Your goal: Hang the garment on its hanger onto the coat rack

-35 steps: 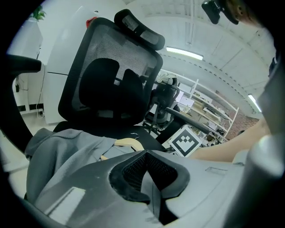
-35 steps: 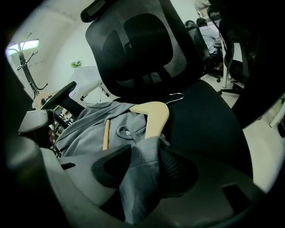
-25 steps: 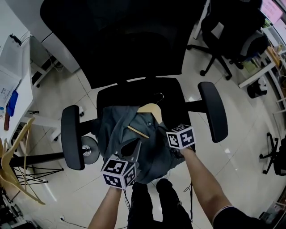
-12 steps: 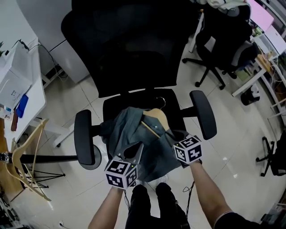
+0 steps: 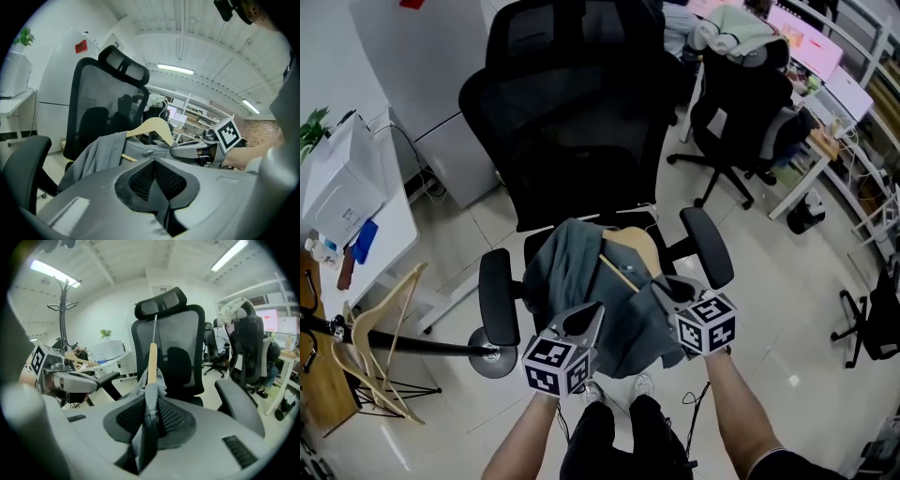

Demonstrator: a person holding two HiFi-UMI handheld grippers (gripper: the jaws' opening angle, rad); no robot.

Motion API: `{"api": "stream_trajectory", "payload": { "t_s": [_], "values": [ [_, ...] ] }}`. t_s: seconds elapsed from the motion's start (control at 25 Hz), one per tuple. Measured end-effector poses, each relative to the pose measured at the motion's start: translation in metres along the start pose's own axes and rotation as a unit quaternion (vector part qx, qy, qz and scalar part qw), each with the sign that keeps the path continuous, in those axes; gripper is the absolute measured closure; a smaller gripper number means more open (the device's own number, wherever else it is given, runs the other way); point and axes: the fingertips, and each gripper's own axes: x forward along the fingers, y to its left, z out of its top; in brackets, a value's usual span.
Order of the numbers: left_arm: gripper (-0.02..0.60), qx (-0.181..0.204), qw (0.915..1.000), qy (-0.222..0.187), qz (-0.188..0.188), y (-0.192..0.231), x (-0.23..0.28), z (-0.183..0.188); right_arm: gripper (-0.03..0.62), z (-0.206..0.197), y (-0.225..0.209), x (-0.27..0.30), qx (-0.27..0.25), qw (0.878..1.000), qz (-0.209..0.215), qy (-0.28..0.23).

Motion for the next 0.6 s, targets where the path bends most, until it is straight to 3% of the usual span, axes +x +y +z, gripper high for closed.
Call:
{"api": "stream_trajectory", "payload": {
  "t_s": [0.28, 0.6],
  "values": [
    [0.578, 0.044, 0.9983, -0.039, -0.006, -0.029, -0.034, 0.048, 0.508, 0.071, 0.016, -0.071, -0.043, 0.996, -0.022, -0.072],
    [0.578, 0.103, 0.9878, -0.107, 0.047, -0.075, -0.092, 0.11, 0.508, 0.135, 0.038, -0.166, -0.106, 0.983, 0.008, -0.151]
  ]
}}
